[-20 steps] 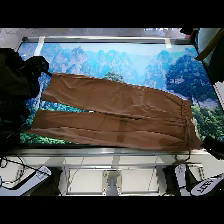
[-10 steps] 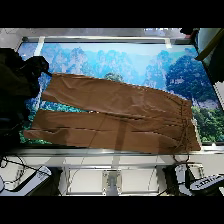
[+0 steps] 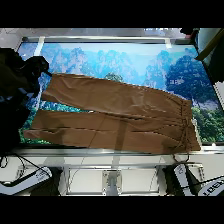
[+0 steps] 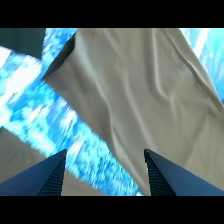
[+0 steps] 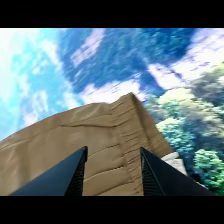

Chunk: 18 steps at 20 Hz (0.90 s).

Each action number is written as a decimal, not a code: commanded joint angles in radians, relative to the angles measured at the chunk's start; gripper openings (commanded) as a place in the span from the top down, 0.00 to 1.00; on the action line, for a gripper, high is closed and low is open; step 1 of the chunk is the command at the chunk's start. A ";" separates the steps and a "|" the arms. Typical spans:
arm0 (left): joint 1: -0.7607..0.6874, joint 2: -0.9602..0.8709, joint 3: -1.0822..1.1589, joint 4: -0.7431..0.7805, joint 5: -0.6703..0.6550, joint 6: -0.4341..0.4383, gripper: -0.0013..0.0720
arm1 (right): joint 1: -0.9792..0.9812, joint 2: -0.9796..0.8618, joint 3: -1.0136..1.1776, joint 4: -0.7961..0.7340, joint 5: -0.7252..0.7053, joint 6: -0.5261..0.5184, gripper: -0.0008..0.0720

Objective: Fold the clothes and pants, and hang the long-sleeved shirts on hangers.

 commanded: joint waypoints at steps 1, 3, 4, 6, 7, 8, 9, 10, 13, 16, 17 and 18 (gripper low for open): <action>-0.109 -0.121 0.014 -0.028 0.167 0.004 0.17 | 0.123 -0.031 0.001 0.030 0.013 0.006 0.45; -0.133 -0.179 0.038 -0.028 0.170 0.003 0.17 | 0.173 -0.033 0.001 0.031 0.013 0.027 0.45; -0.138 -0.199 0.045 -0.028 0.171 0.004 0.17 | 0.191 -0.033 0.001 0.031 0.013 0.028 0.45; -0.143 -0.225 0.056 -0.028 0.171 0.003 0.17 | 0.220 -0.033 0.001 0.031 0.014 0.064 0.45; -0.143 -0.227 0.056 -0.028 0.177 0.003 0.17 | 0.233 -0.033 0.001 0.031 0.016 0.078 0.44; -0.140 -0.227 0.056 -0.028 0.187 0.003 0.17 | 0.242 -0.033 0.001 0.032 0.023 0.085 0.45; -0.139 -0.227 0.057 -0.028 0.195 0.003 0.17 | 0.249 -0.033 0.001 0.032 0.037 0.093 0.45; -0.139 -0.227 0.057 -0.029 0.206 0.003 0.17 | 0.255 -0.033 0.001 0.031 0.046 0.098 0.45; -0.152 -0.248 0.058 -0.044 0.254 -0.012 0.17 | 0.264 -0.033 0.001 0.036 0.055 0.116 0.44; -0.156 -0.297 0.066 -0.044 0.291 -0.129 0.17 | 0.264 -0.033 0.001 0.037 0.060 0.126 0.44; -0.156 -0.313 0.073 -0.044 0.291 -0.129 0.17 | 0.264 -0.033 0.001 0.037 0.060 0.126 0.44; -0.156 -0.329 0.082 -0.044 0.291 -0.132 0.17 | 0.264 -0.033 0.001 0.036 0.059 0.126 0.44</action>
